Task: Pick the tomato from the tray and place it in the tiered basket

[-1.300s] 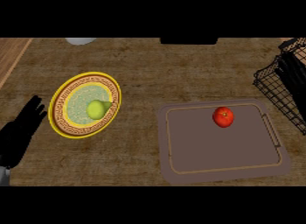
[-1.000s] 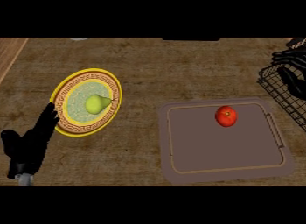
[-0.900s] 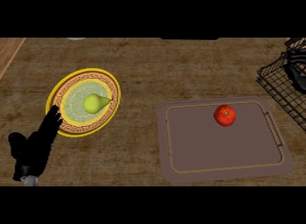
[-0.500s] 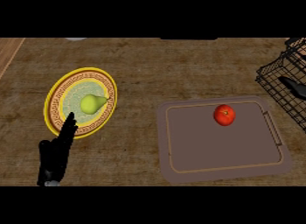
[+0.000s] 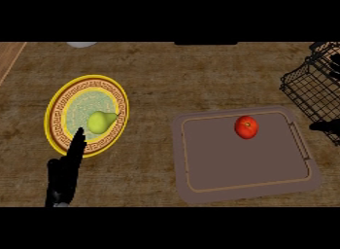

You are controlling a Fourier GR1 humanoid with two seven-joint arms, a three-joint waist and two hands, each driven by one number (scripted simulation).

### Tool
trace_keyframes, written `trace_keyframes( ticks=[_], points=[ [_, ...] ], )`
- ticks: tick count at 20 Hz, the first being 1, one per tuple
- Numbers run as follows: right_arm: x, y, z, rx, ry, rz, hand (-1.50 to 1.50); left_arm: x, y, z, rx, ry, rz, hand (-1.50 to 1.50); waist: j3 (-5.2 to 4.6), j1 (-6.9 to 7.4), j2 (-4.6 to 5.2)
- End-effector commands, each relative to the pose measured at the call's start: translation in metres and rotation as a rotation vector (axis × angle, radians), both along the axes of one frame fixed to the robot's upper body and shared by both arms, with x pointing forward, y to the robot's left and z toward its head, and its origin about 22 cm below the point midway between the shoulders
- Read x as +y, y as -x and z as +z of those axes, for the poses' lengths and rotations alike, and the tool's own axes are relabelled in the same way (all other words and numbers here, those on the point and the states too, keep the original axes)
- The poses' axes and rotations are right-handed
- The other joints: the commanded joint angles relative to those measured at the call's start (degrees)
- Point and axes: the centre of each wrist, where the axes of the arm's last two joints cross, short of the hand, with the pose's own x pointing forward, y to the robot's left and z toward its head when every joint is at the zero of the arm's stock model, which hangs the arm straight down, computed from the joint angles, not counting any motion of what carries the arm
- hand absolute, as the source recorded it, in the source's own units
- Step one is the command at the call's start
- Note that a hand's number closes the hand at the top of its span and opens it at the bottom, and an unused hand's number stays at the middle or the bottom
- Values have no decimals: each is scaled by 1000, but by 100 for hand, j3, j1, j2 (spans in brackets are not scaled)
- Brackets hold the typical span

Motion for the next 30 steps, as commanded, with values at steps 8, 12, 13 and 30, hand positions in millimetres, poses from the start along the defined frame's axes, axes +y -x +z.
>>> trace_keyframes(
  ticks=[8, 12, 13, 30],
  points=[
    [84, 17, 49, 136, 530, -1, -150, 2, -7, -1, 5, 2, 8, 0, -1, 33, 14],
    [121, 44, 28, 141, 539, -25, -150, -14, -3, 1, 9, -6, -1, 0, 6, 16, 12],
    [112, 39, 37, 168, 588, -27, -150, -2, 2, -2, 3, -7, -3, 0, 6, 41, 20],
    [164, 10, -24, 341, 816, -11, -150, -23, -8, -18, 8, 4, 0, 0, 8, 59, 36]
  ],
)
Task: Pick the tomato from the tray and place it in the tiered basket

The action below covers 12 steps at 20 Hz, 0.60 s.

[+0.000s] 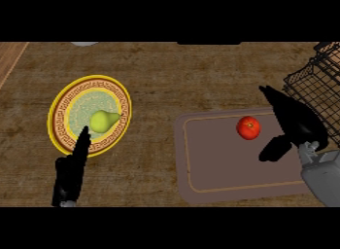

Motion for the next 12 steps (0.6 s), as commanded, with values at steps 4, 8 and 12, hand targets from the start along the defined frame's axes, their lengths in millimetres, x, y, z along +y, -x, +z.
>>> trace_keyframes(
  ticks=[4, 8, 12],
  points=[
    [22, -8, 7, 46, -13, 19, -150, 13, 3, -15, 4, 22, -4, 0, -11, -15, 5],
    [25, -3, -28, 130, 71, 2, -150, -7, 14, -2, 3, 13, 0, 0, -9, -4, 2],
    [18, -27, -10, 186, 112, -14, -150, 4, -5, 9, -4, 5, -1, 0, -9, -7, 8]
  ],
)
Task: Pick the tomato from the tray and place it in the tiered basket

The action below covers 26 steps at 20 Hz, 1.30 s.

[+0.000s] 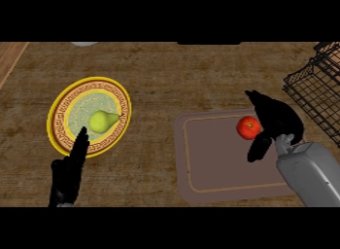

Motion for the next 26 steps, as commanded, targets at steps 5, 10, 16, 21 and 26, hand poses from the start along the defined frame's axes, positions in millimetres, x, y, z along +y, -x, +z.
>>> trace_keyframes(
  ticks=[5, 10, 16, 21, 26],
  points=[
    [-4, -16, -6, 82, 36, -18, -150, -11, 6, -3, 10, -7, 0, 0, -6, 1, 7],
    [-1, -35, -17, 101, 51, -17, -150, -7, -3, -6, 12, 13, 0, 0, -6, 4, 13],
    [-17, -13, -21, 151, 54, -18, -150, 14, -16, -10, 6, 0, -3, 0, -7, -30, 6],
    [-6, -18, -53, 185, 32, -45, -150, -6, -22, 1, 5, -7, 3, 0, -5, -15, 11],
    [0, -15, -60, 199, 22, -39, -150, 0, -1, -10, 21, 7, -8, 0, -6, -16, 6]
  ],
)
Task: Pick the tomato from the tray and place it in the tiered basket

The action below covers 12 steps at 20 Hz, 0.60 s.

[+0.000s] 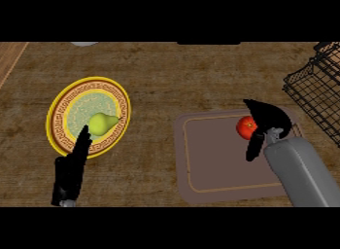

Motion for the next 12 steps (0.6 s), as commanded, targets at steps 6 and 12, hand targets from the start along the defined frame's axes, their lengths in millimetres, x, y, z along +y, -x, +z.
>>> trace_keyframes(
  ticks=[6, 12],
  points=[
    [1, -2, -34, -4, -12, 25, 150, 11, 9, 16, 19, -2, -11, 0, -6, 28, 10],
    [-8, -8, -39, -33, 3, 112, 150, 9, 12, 9, 11, 3, -12, 0, -6, 37, 10]
  ],
)
